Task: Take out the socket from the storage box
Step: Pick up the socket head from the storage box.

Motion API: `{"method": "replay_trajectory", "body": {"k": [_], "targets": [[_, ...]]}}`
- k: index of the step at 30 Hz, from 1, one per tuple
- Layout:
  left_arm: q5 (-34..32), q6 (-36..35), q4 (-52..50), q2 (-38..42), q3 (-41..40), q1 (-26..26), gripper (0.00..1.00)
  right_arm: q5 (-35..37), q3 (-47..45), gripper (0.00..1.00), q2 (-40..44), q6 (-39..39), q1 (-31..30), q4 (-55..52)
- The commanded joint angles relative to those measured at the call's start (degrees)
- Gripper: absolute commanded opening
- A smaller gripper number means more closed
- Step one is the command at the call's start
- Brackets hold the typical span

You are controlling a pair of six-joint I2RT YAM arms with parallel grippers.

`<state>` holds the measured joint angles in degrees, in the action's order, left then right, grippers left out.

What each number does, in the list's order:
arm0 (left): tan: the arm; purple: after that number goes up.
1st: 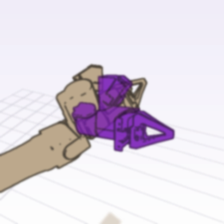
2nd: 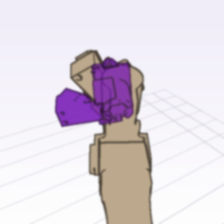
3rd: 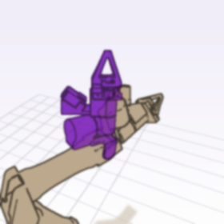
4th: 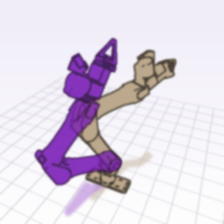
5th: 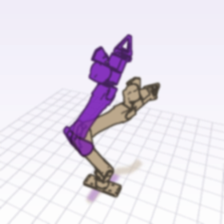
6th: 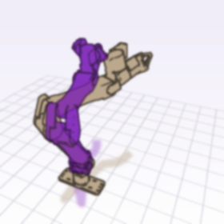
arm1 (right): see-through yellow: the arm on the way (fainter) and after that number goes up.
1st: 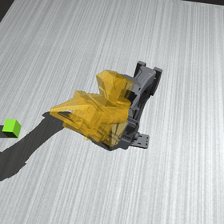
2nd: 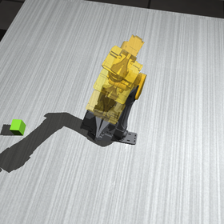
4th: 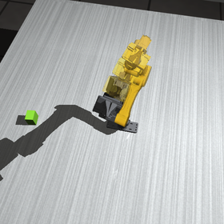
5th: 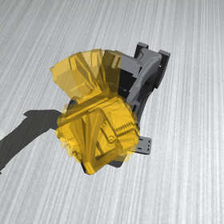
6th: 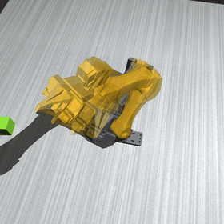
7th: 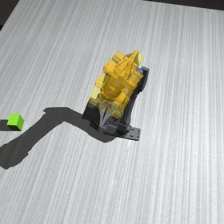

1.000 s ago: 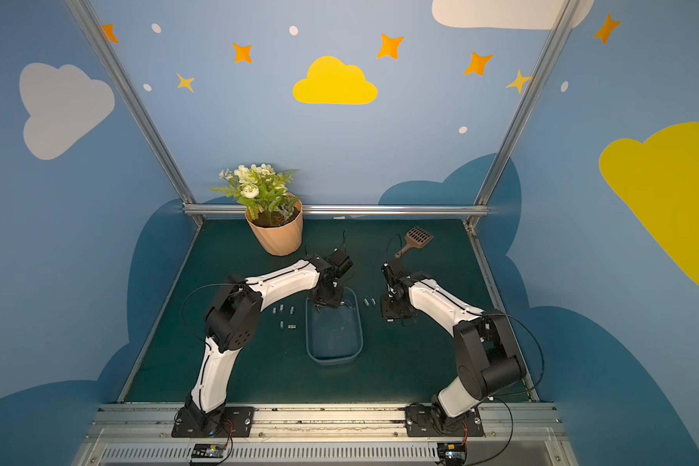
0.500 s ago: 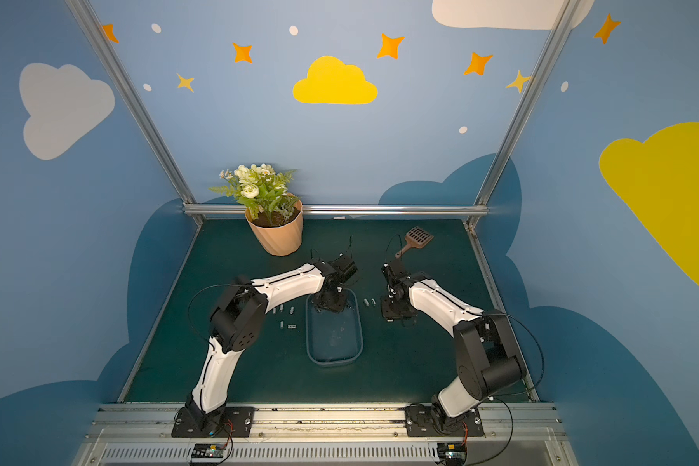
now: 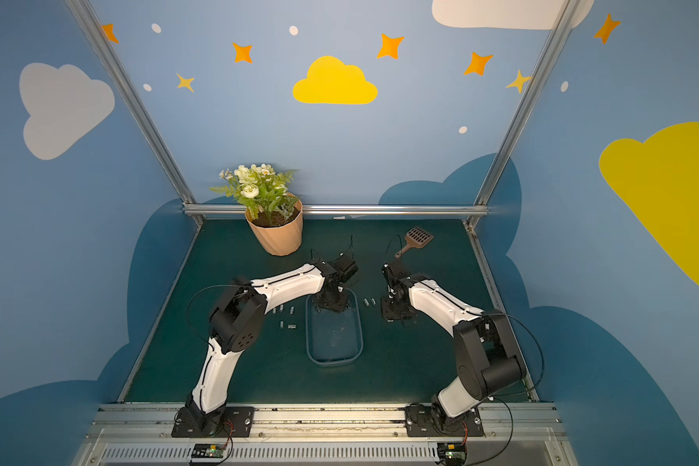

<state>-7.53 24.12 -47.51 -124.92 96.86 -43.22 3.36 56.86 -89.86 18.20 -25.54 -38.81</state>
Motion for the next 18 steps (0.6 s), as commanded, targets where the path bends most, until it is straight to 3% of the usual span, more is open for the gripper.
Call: {"method": "replay_trajectory", "body": {"k": [1,18], "targets": [[-0.21,-2.43,0.13,1.84,1.22,-0.34,0.37,-0.37,-0.70,0.37,2.02,0.25,0.32,0.05],[-0.51,-13.43,3.76,1.38,3.30,-0.79,0.37,-0.63,-0.87,0.37,2.28,0.50,0.33,0.05]]}}
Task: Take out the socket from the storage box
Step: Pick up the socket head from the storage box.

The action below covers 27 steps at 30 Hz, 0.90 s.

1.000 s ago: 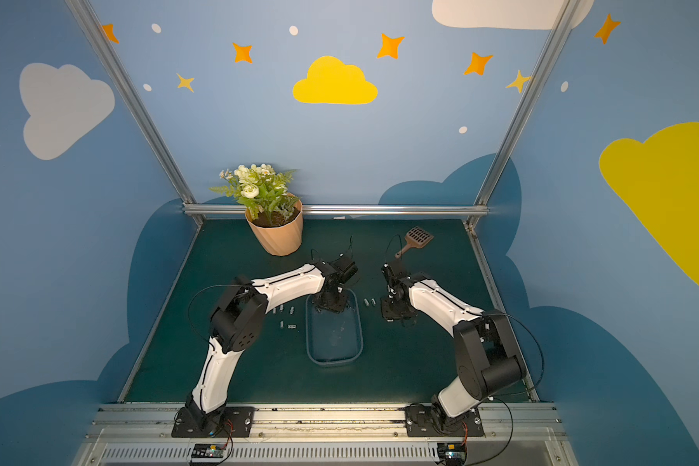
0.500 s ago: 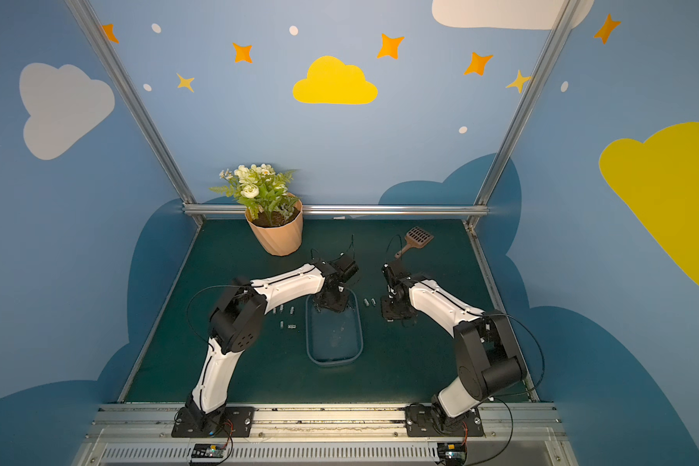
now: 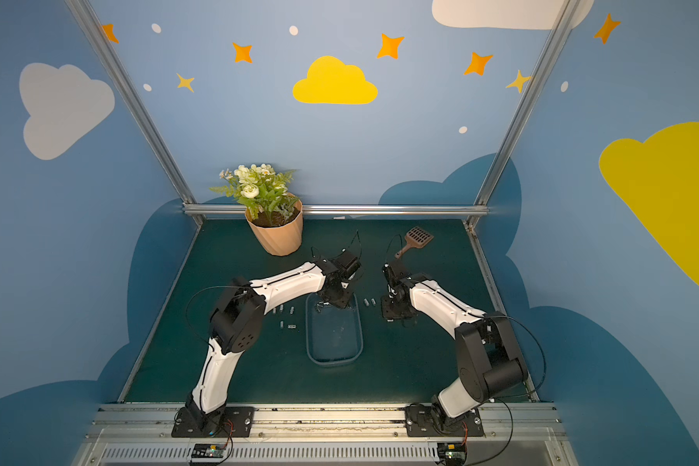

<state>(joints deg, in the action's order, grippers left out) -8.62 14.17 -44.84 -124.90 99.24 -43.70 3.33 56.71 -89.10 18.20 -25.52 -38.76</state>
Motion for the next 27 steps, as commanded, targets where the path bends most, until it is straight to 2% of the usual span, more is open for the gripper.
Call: {"method": "replay_trajectory", "body": {"k": [1,13,27], "targets": [[0.88,-4.07,1.24,1.02,1.19,-0.32,0.37,-0.71,-0.65,0.37,1.40,0.48,0.30,0.00],[1.68,-9.28,-0.01,-3.99,5.40,-0.34,0.38,-0.50,-0.72,0.37,1.93,0.56,0.34,-0.39],[1.32,-6.58,-2.01,-5.73,4.74,-0.28,0.38,-0.53,-1.07,0.37,2.17,0.70,0.32,-0.42]]}}
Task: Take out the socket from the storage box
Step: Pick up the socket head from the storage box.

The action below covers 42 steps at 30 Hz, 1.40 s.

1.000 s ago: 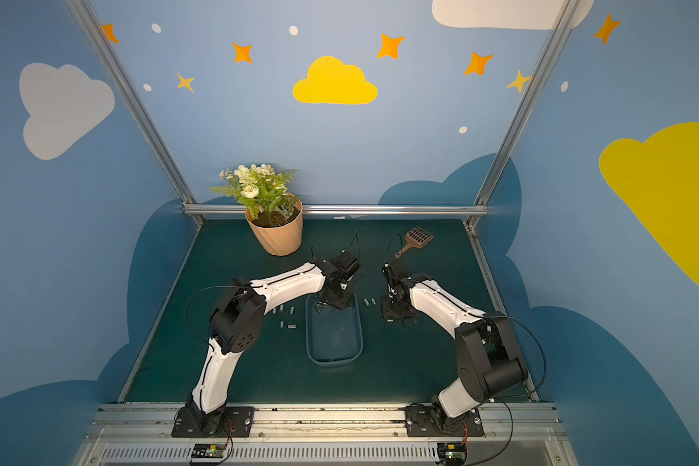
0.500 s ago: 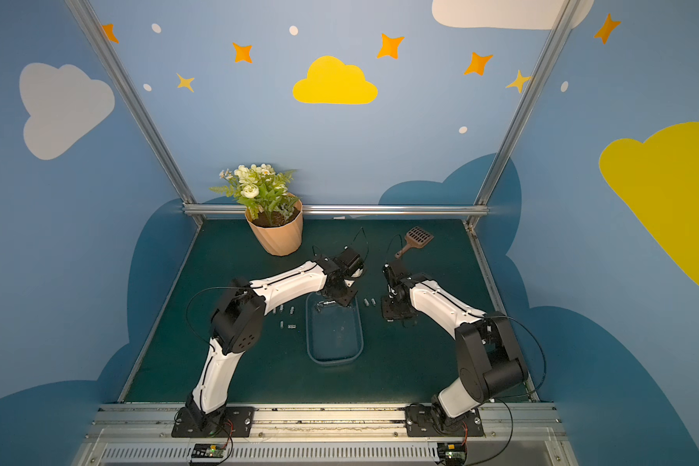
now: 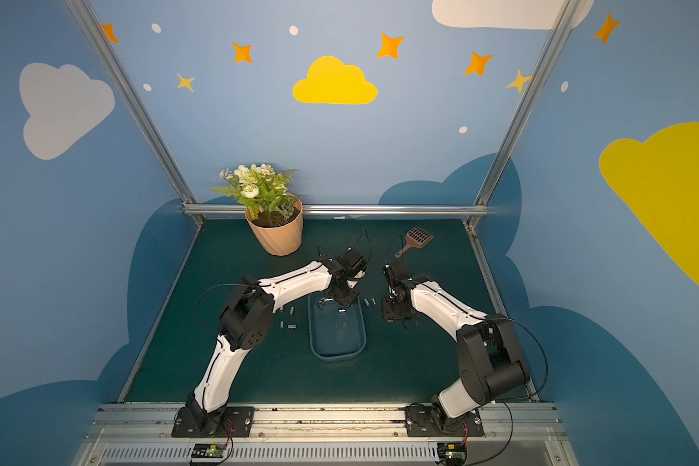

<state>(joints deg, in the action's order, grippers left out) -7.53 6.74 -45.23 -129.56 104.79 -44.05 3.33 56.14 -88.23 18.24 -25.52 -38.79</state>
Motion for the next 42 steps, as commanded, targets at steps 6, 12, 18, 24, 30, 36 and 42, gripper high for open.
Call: {"method": "replay_trajectory", "body": {"k": [6,12,18,24,30,36,42], "targets": [[0.79,1.78,-0.73,0.61,-2.20,-0.06,0.35,-0.58,-0.59,0.37,1.20,0.65,0.29,-0.37],[2.24,3.47,-0.39,0.97,-3.33,-0.10,0.30,-0.70,-0.68,0.37,1.21,0.61,0.29,-0.26],[3.26,4.17,1.46,1.35,-5.39,-0.16,0.26,-0.82,-0.77,0.37,1.03,0.66,0.29,-0.14],[3.25,4.29,1.55,1.40,-5.17,-0.20,0.20,-0.78,-0.94,0.37,1.16,0.60,0.37,-0.15],[2.58,4.69,1.55,4.93,-5.54,-0.16,0.20,-0.78,-0.94,0.37,1.24,0.56,0.32,-0.20],[0.78,5.40,0.94,10.30,-5.80,-0.13,0.20,-0.70,-0.86,0.37,1.35,0.45,0.33,-0.24],[-1.62,6.53,-0.03,15.22,-6.88,0.12,0.20,-0.83,-0.59,0.37,1.42,0.39,0.37,-0.41]]}}
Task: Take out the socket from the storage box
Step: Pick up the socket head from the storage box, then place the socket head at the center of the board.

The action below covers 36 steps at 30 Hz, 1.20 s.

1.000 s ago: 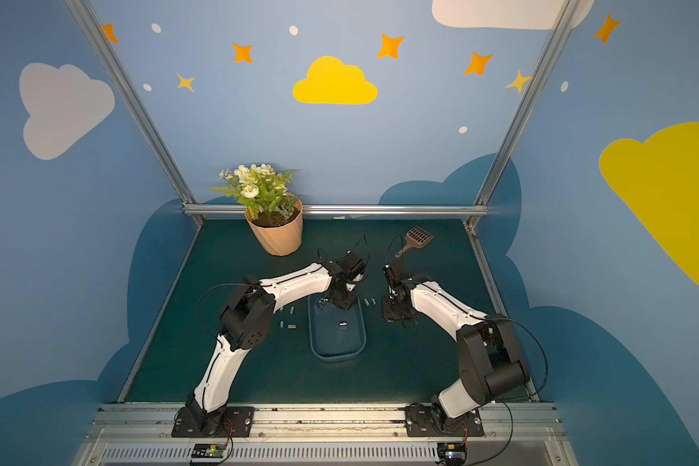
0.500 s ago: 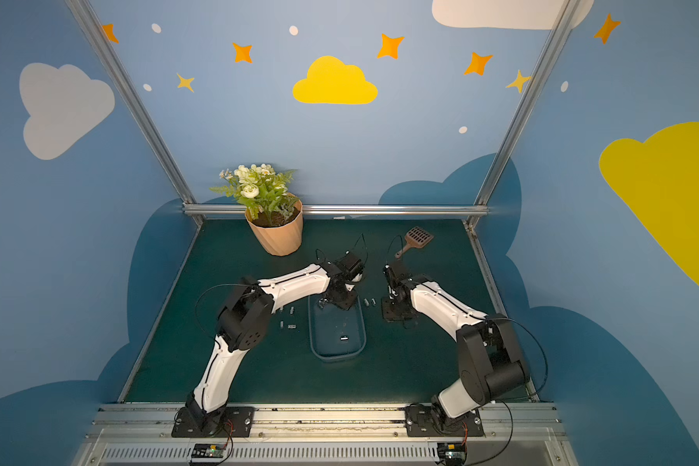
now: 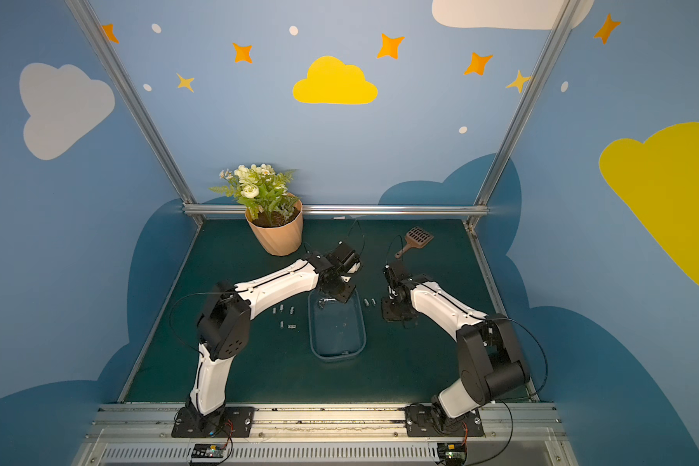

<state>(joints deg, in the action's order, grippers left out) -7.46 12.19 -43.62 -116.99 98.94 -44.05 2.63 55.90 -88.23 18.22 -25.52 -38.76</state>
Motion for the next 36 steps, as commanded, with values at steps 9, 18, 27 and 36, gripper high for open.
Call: {"method": "replay_trajectory", "body": {"k": [9,18,27,36], "targets": [[-3.96,5.70,-1.82,12.80,-10.32,3.91,0.20,-0.35,0.57,0.37,2.18,0.02,0.26,-0.96],[-3.97,9.93,-1.65,24.58,-24.36,11.47,0.21,-0.92,1.36,0.37,2.42,-0.24,-0.01,-1.16],[-0.80,14.41,-0.41,29.89,-37.76,19.92,0.21,-0.96,2.93,0.37,3.76,-1.06,-1.01,-2.31],[2.57,16.76,4.33,27.67,-44.61,23.03,0.21,-0.76,3.12,0.37,6.40,-1.78,-1.56,-3.64]]}}
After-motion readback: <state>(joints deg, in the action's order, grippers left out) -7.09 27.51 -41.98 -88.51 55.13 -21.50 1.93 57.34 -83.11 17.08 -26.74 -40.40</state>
